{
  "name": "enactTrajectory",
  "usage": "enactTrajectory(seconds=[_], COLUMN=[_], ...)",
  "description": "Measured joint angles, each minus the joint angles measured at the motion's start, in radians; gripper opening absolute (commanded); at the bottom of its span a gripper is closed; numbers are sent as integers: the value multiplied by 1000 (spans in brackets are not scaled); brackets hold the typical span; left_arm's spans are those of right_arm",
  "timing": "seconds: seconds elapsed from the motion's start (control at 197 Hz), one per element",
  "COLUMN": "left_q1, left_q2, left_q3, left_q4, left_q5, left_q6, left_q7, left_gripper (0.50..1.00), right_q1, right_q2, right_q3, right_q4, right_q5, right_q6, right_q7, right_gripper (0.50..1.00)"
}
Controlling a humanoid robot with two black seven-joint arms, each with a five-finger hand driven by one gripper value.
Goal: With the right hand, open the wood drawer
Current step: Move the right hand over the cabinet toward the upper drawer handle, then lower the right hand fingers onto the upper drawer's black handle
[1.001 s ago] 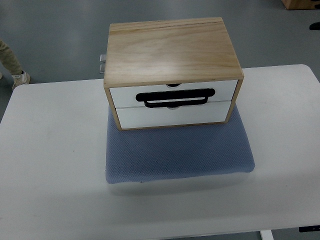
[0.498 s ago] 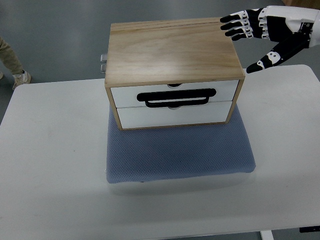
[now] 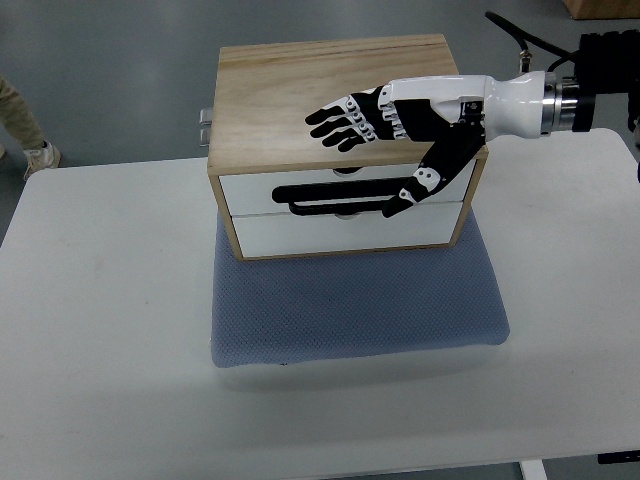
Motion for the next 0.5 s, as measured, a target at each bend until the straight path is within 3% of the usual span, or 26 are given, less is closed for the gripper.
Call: enactTrajectory(seconds=[0.498], left_q1=[0], left_q2=[0], left_q3=[0], left_q4=[0], left_q5=[0], left_q6=[0], left_q7=[0], left_gripper=[1000], right_q1=[-100], right_q2=[59], right_q3=[-1], right_q4=[-51], right_q5=[-79], right_q6=[-27], right_q7=[-6], right_gripper=[952])
